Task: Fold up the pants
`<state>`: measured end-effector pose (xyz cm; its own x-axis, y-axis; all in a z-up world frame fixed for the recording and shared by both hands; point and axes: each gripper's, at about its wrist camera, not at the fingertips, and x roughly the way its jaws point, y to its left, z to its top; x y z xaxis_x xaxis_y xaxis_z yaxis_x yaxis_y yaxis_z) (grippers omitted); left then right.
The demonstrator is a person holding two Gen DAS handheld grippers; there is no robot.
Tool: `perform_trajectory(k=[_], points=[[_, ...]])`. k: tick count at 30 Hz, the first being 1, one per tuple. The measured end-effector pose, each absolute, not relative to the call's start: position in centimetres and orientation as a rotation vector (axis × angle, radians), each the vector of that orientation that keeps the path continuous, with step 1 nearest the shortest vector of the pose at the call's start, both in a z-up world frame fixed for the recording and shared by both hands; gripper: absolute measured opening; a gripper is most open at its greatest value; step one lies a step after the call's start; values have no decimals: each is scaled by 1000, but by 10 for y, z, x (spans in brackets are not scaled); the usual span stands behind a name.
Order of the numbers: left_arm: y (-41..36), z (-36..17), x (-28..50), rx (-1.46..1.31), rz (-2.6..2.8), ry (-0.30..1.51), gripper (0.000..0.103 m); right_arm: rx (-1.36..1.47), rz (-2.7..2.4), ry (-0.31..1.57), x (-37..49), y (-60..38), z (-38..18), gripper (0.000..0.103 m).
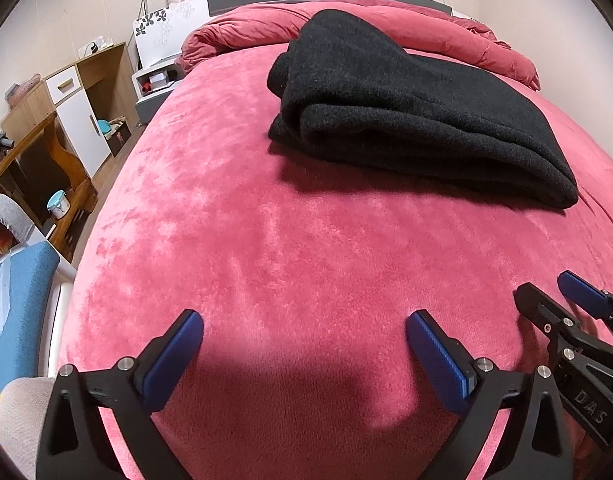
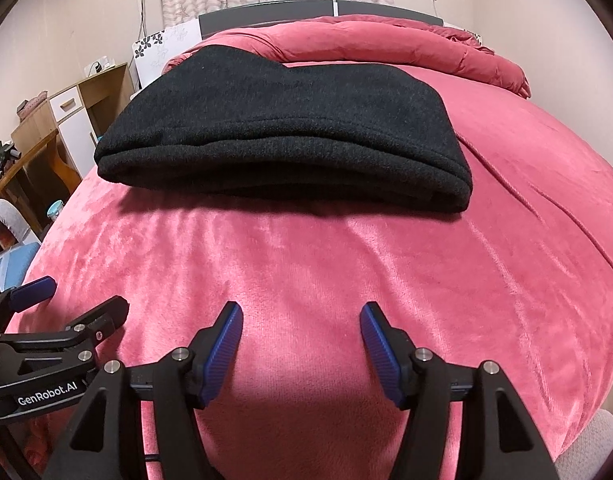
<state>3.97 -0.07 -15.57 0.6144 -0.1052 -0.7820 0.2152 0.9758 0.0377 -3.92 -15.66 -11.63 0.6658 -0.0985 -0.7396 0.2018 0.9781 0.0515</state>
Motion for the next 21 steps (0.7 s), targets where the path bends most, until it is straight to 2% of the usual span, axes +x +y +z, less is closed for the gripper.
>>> perform_trajectory(k=[21], points=[[0,-157,40,132,-186,895,103,152,-163,827,-40,-158,-119,64]])
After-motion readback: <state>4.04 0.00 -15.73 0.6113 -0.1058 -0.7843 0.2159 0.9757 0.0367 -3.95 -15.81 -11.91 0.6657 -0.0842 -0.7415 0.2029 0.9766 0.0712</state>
